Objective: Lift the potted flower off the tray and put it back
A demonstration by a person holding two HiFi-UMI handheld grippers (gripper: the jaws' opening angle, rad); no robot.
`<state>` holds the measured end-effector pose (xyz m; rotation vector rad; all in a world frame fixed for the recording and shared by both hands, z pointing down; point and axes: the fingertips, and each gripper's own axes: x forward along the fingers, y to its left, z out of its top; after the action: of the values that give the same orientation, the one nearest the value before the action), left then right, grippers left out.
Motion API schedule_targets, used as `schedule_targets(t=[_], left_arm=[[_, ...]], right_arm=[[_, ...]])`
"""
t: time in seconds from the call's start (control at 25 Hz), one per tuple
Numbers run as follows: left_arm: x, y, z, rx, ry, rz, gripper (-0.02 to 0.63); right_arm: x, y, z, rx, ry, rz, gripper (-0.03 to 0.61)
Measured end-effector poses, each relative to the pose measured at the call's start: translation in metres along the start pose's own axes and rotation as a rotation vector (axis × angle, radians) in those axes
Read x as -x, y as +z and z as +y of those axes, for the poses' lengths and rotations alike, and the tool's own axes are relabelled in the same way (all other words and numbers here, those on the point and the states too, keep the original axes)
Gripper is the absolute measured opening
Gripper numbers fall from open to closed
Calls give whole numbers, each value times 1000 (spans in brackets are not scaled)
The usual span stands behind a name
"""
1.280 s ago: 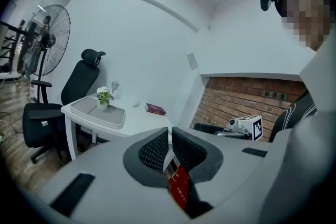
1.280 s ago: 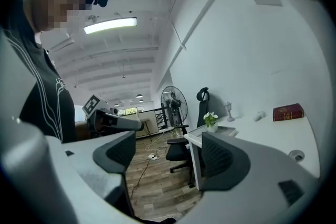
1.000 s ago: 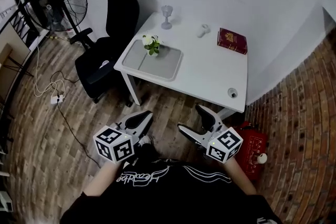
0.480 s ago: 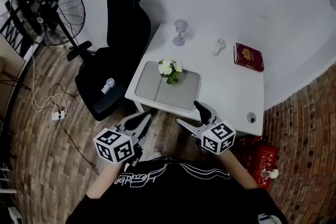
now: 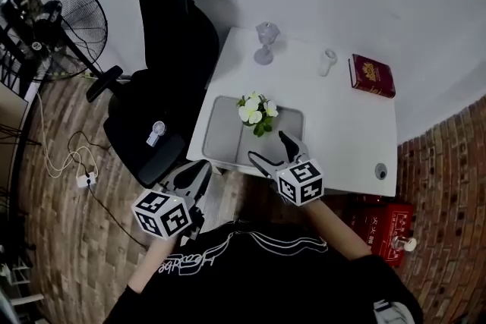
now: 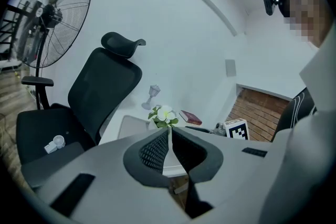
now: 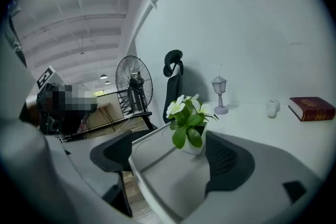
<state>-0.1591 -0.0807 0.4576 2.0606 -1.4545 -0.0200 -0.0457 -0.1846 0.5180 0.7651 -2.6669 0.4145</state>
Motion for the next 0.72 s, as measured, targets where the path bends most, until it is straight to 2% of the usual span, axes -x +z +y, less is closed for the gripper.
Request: schedule_targets(t=[0.44, 0.72], left_arm=[[-1, 1, 40, 44, 37, -4, 46], [8, -4, 60, 78, 85, -10, 46]], right_arm=[[-57, -17, -35, 21, -134, 75, 433], [-83, -25, -42, 34, -147, 117, 431]])
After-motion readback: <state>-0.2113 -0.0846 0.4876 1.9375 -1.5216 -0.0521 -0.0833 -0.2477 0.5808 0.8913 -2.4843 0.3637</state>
